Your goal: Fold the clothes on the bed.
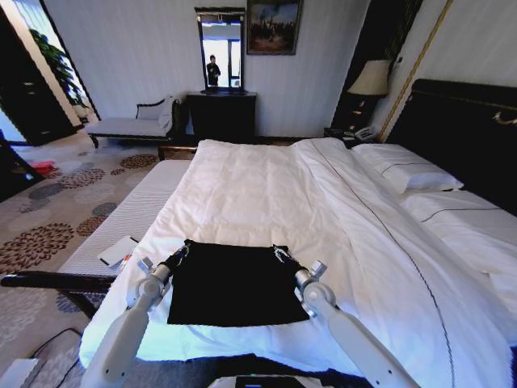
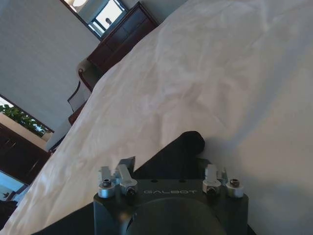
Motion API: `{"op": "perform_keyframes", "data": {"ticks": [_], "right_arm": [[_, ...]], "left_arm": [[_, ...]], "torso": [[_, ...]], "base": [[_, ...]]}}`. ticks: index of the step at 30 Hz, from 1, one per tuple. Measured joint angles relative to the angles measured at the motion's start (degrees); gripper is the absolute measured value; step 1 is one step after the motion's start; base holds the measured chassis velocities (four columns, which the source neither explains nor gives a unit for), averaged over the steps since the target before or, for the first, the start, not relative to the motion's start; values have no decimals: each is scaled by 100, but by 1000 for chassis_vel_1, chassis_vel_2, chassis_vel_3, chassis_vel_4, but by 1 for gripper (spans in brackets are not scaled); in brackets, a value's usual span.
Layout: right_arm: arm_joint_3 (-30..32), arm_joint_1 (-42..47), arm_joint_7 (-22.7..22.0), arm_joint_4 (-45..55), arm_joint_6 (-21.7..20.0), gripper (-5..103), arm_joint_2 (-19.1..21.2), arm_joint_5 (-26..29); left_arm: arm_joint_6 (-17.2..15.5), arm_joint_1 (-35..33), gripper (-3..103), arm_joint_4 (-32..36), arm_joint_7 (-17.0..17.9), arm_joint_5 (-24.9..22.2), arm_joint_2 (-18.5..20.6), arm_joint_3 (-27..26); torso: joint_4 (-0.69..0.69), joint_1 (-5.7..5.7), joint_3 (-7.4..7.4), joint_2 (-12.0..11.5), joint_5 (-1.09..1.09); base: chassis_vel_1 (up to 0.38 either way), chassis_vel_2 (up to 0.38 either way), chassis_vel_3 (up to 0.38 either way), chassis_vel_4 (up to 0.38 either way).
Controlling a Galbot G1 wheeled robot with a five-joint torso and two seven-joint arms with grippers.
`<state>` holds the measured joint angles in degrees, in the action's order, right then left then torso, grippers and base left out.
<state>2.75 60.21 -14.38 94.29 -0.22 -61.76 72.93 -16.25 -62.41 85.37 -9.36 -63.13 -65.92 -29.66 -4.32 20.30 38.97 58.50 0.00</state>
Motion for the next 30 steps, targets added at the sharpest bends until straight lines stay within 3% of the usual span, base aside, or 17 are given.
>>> {"op": "perform_keyframes", "data": {"ticks": [2,5,7,9,10,14,16,23,26,27,30], "right_arm": [[-4,23,9,2,0,61,0,-13],[-5,86,67,14,5,44,0,-64],[-5,102,107,13,26,44,-1,-78],[-2,109,197,-1,83,34,-7,-93],[-2,109,197,-1,83,34,-7,-93],[0,63,458,-83,310,12,-34,-109],[0,42,512,-116,384,7,-54,-111],[57,55,921,-127,818,1,-152,-63],[201,233,1392,-11,1088,1,-251,63],[201,233,1392,-11,1088,1,-251,63],[369,479,2161,122,1425,1,-428,160]], "left_arm": [[2,0,2,0,0,1,5,-3],[8,-15,2,7,0,4,18,-17],[10,-20,2,7,0,8,25,-20],[18,-27,2,10,-1,17,31,-22],[18,-27,2,10,-1,17,31,-22],[38,-42,2,36,-8,21,33,-26],[49,-47,2,40,-16,22,33,-31],[253,-76,2,163,-369,-117,1,-141],[350,-190,2,366,-846,-296,-62,-311],[350,-190,2,366,-846,-296,-62,-311],[448,-316,2,581,-1285,-483,-162,-533]], "torso": [[0,0,0,0,0],[0,0,0,0,0],[-1,0,0,0,0],[0,0,0,0,0],[0,0,0,0,0],[0,0,1,0,0],[0,0,1,0,0],[1,0,1,0,1],[0,0,1,0,0],[0,0,1,0,0],[0,0,0,0,1]], "base": [[0,0,0,0],[0,0,0,0],[0,0,0,0],[0,0,0,0],[0,0,0,0],[0,0,0,0],[0,0,0,0],[0,0,0,0],[0,0,0,0],[0,0,0,0],[0,0,0,0]]}}
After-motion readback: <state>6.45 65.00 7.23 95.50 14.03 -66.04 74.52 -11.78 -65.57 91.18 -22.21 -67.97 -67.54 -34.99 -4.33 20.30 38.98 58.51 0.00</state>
